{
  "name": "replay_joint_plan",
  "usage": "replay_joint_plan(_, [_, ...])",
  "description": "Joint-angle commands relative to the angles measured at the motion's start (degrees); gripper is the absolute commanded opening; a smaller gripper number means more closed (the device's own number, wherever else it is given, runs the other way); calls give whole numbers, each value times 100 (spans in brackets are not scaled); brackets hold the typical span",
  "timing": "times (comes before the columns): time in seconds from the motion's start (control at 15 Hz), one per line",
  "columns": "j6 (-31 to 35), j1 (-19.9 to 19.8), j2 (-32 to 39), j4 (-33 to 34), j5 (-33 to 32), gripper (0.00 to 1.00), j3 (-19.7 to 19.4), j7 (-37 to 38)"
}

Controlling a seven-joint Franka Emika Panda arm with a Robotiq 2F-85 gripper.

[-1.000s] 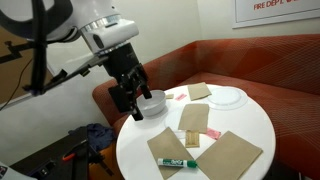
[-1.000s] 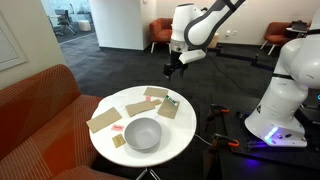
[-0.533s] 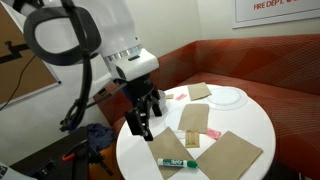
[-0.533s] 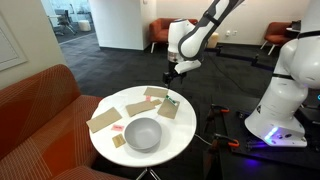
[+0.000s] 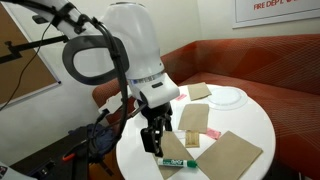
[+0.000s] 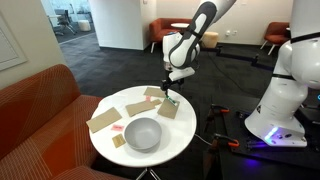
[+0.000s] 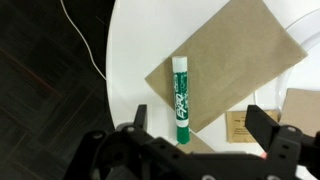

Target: Put the marker in the bowl

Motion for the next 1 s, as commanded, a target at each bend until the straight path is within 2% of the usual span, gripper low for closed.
replay_joint_plan(0.0, [95, 192, 396, 228, 272, 100, -176, -103])
replay_joint_plan(0.8, [184, 235, 825, 264, 694, 100, -370, -112])
replay_joint_plan(0.87, [187, 232, 858, 279, 705, 99, -386, -117])
replay_joint_plan(0.93, [186, 239, 891, 297, 706, 92, -405, -110])
